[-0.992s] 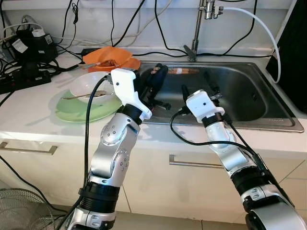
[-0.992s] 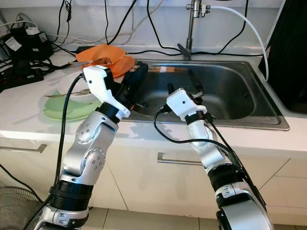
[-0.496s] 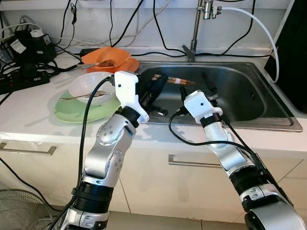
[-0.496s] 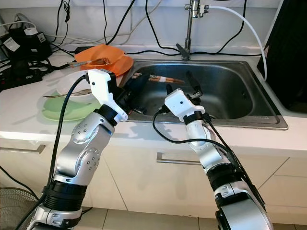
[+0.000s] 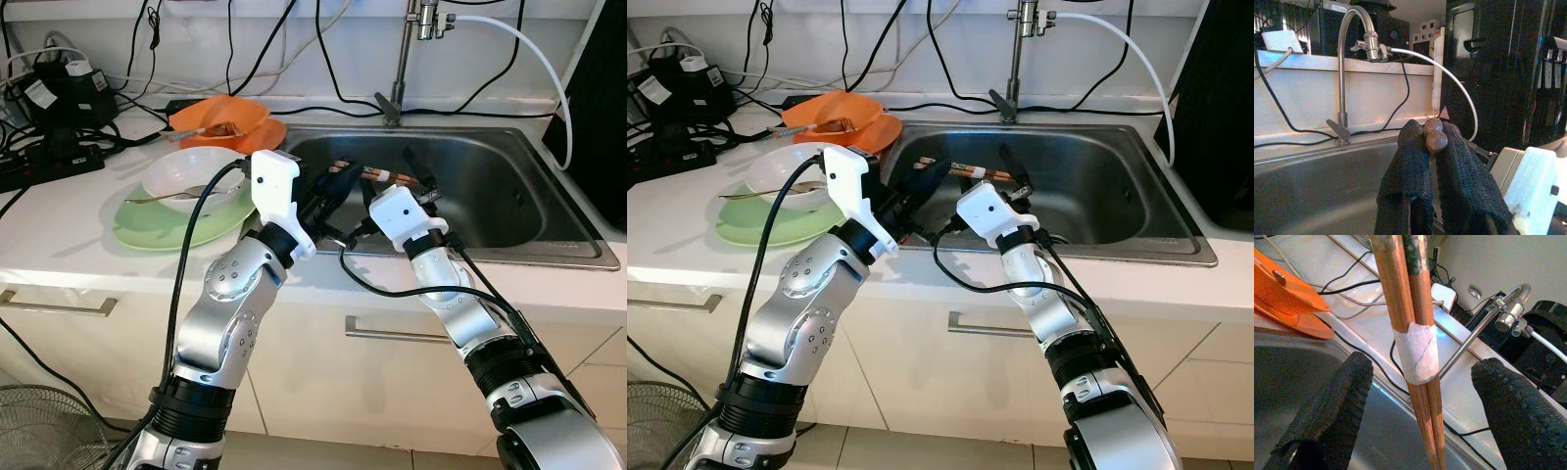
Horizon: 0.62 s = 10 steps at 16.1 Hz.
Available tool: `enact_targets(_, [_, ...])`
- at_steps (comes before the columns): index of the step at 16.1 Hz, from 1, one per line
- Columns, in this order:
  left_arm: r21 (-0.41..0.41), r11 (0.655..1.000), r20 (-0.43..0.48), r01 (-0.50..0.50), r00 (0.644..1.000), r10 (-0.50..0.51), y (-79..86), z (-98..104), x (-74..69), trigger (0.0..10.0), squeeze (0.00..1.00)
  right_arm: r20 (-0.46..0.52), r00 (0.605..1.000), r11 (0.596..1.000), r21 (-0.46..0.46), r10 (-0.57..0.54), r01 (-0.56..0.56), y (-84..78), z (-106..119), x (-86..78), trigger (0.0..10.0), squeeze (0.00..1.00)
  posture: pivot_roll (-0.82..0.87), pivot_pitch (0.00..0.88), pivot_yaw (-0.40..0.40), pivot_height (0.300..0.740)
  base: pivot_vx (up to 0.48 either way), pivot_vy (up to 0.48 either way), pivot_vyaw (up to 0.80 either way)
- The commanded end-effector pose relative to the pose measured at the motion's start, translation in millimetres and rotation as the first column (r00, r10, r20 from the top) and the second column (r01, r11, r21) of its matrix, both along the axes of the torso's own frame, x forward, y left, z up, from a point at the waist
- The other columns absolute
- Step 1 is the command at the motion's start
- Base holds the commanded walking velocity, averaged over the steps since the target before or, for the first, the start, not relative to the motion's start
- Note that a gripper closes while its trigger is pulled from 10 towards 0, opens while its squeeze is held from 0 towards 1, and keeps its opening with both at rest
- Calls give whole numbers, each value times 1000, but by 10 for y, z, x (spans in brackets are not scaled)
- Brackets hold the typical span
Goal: Kitchen organization
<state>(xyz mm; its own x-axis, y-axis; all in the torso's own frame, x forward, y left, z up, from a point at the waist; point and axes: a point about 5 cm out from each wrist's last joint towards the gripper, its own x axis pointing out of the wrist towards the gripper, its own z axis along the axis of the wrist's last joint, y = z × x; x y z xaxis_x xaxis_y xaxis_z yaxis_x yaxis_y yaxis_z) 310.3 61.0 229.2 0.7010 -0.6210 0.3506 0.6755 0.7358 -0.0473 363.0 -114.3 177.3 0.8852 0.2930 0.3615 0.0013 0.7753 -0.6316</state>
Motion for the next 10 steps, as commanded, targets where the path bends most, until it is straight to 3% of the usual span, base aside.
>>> enact_targets(1, [15, 1000, 10, 16, 1000, -16, -13, 14, -32, 10000, 0, 0, 1000, 1000, 1, 4, -4, 18, 44, 24, 10000, 0, -15, 0, 62, 740, 0, 0, 0])
enact_targets(3, [35, 999, 12, 5, 1000, -6, -5, -6, -26, 10000, 0, -2, 1000, 1000, 1, 1, -1, 13, 42, 24, 10000, 0, -11, 0, 63, 740, 0, 0, 0])
enact_targets(4, [39, 999, 13, 3, 1000, -3, -4, -11, -26, 10000, 0, -1, 1000, 1000, 0, 0, 0, 13, 40, 23, 8118, 0, -11, 0, 64, 740, 0, 0, 0])
enact_targets(5, [39, 999, 13, -1, 1000, 0, -2, -10, -22, 10000, 0, -1, 1000, 1000, 1, -1, 1, 13, 39, 22, 2941, 0, -10, 0, 63, 740, 0, 0, 0])
enact_targets(6, [41, 999, 14, -2, 1000, 1, -1, -9, -20, 10000, 0, 2, 1000, 1000, 5, -8, 8, 7, 42, 24, 980, 0, -11, 0, 64, 740, 0, 0, 0])
enact_targets(7, [47, 999, 16, -2, 1000, 2, -4, -12, -19, 10000, 0, 3, 1000, 1000, 6, -9, 9, 5, 46, 26, 0, 0, -11, 0, 65, 740, 0, 0, 0])
enact_targets(10, [52, 999, 16, -3, 1000, 2, -6, -17, -17, 10000, 0, 2, 1000, 1000, 8, -7, 7, 6, 47, 26, 0, 0, -11, 0, 67, 740, 0, 0, 0])
